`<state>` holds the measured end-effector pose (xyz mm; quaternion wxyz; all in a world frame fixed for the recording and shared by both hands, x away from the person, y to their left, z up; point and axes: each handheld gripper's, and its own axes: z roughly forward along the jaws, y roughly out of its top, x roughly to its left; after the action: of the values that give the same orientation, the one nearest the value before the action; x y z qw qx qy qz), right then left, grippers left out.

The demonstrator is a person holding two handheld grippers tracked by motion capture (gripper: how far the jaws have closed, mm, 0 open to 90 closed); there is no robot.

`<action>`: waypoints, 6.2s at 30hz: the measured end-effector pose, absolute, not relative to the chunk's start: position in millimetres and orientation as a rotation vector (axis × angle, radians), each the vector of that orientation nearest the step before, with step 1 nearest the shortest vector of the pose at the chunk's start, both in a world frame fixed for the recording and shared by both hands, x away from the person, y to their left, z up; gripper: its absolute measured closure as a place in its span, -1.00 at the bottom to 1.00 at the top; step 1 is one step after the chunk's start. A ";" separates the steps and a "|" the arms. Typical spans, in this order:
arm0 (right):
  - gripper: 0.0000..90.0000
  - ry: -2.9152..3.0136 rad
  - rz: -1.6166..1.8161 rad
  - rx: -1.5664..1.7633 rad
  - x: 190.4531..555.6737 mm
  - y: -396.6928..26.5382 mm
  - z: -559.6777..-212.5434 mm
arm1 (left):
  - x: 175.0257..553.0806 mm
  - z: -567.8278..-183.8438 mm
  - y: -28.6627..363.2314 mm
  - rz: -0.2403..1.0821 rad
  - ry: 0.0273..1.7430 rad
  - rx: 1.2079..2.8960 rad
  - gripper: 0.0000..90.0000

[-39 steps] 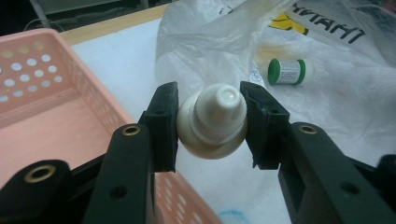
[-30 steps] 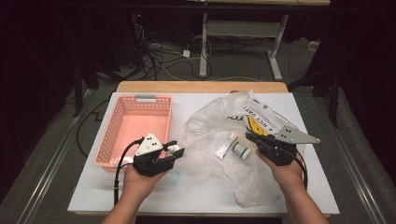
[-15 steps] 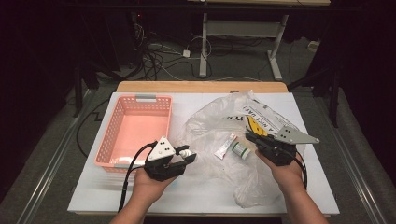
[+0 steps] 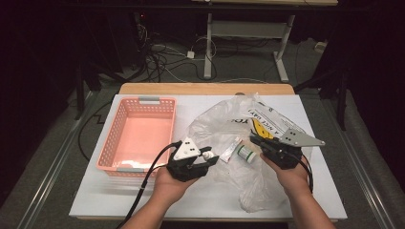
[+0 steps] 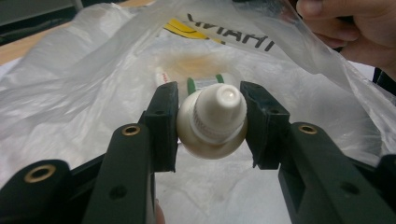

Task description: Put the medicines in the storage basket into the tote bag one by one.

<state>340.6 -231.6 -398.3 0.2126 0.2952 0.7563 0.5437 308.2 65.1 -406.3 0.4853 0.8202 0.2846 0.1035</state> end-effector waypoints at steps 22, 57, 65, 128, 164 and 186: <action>1.00 2.071 1.518 0.835 342.2 -238.7 -395.9 | 353.3 -441.4 -31.9 0.349 0.696 1.982 0.28; 1.00 2.056 1.523 0.863 344.5 -247.4 -396.3 | 359.1 -452.7 -43.9 0.317 0.709 1.979 -0.24; 1.00 2.058 1.512 0.866 344.1 -247.0 -396.8 | 337.5 -451.1 -17.6 0.311 0.695 1.969 -0.24; 1.00 2.072 1.472 0.889 334.4 -250.2 -403.2 | 305.2 -489.7 25.9 0.237 0.763 2.196 0.96; 1.00 2.042 1.478 0.898 330.0 -253.4 -402.4 | 320.1 -493.0 45.0 0.232 0.902 2.231 -0.34; 1.00 2.034 1.464 0.905 325.1 -254.2 -404.4 | 311.8 -485.8 56.4 0.294 0.792 2.026 0.97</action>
<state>325.1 -254.2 -404.4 0.2364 0.3302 0.7417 0.5338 311.8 56.4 -485.8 0.4557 0.8216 0.3211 0.1192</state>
